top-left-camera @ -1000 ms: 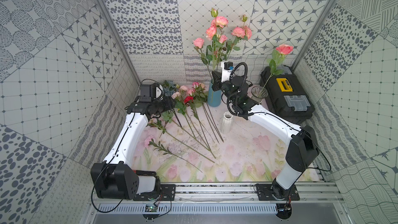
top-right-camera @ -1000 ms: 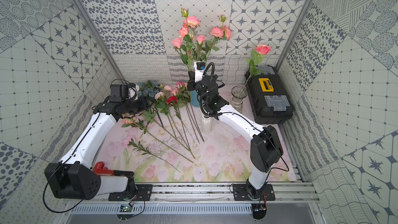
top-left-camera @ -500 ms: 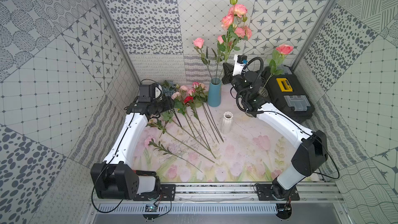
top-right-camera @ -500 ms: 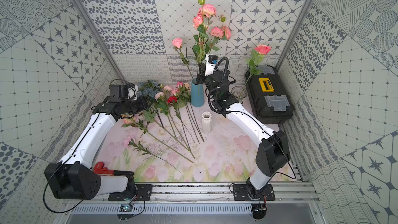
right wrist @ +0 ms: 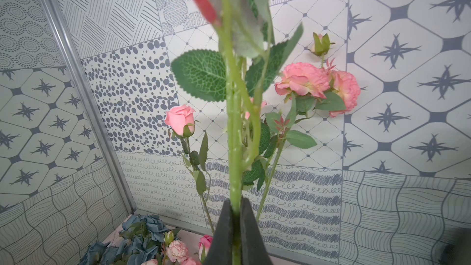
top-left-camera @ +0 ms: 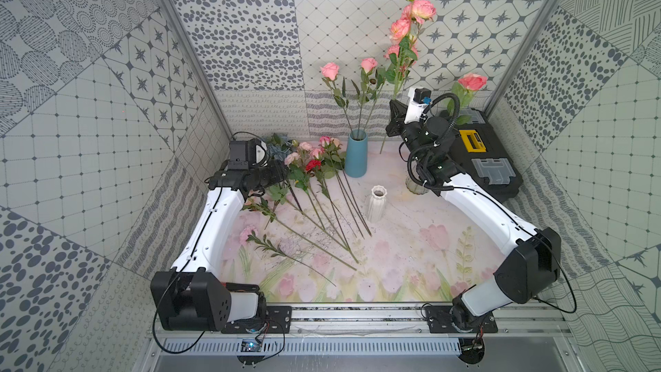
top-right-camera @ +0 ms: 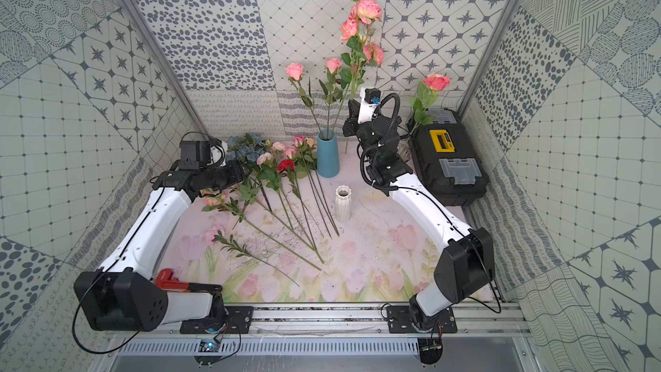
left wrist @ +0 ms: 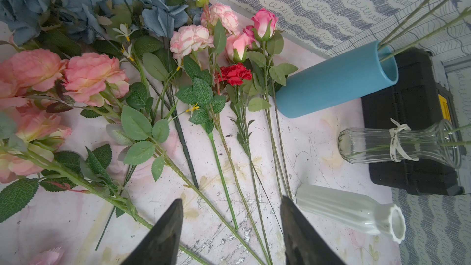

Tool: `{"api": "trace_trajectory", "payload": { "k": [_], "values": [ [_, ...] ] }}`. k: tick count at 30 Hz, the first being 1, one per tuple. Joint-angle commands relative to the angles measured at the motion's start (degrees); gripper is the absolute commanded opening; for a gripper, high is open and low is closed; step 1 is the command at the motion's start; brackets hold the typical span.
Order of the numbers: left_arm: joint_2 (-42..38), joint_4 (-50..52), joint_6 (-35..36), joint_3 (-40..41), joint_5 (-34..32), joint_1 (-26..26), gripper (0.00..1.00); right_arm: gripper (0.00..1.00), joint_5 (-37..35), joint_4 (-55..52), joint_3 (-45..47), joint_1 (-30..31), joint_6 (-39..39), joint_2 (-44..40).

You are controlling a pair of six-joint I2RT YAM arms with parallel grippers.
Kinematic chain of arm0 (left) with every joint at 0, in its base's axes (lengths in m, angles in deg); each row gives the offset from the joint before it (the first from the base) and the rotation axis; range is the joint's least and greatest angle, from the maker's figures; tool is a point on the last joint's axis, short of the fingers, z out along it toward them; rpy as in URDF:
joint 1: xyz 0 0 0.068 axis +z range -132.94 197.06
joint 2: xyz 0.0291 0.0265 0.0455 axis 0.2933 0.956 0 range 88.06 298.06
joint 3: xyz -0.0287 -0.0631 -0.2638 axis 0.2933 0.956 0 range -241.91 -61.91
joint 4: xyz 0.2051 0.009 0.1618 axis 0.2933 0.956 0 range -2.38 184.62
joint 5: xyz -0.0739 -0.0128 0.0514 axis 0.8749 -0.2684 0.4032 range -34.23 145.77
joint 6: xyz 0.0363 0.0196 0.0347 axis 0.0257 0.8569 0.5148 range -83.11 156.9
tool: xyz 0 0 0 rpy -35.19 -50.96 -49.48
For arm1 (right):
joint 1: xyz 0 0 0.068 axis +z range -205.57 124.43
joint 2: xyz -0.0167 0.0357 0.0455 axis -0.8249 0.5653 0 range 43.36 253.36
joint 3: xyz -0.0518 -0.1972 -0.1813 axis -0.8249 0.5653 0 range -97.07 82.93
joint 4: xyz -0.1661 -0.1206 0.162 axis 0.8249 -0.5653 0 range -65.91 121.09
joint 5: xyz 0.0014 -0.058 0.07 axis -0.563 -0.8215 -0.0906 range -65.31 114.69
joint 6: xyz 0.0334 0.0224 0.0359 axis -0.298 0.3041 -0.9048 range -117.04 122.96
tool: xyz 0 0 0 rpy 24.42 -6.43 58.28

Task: Place the pink flowers into the vase
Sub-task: Place the flower in the vase.

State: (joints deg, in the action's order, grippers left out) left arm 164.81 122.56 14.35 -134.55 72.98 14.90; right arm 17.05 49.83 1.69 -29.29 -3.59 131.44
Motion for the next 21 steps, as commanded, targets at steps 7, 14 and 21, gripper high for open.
{"api": "trace_trajectory", "payload": {
  "k": [7, 14, 21],
  "values": [
    [0.0, -0.69, -0.55, 0.15, 1.01, 0.34, 0.61, 0.0, -1.6, 0.39, 2.91, -4.35, 2.82, -5.86],
    [0.07, -0.75, -0.57, 0.09, 1.31, 0.42, 0.61, 0.0, -1.93, -0.93, 3.26, -7.1, 4.17, -7.98],
    [0.38, -1.02, -0.83, 0.25, 1.84, 0.4, 0.6, 0.0, -2.63, -1.69, 3.92, -9.72, 4.54, -10.07]
  ]
}}
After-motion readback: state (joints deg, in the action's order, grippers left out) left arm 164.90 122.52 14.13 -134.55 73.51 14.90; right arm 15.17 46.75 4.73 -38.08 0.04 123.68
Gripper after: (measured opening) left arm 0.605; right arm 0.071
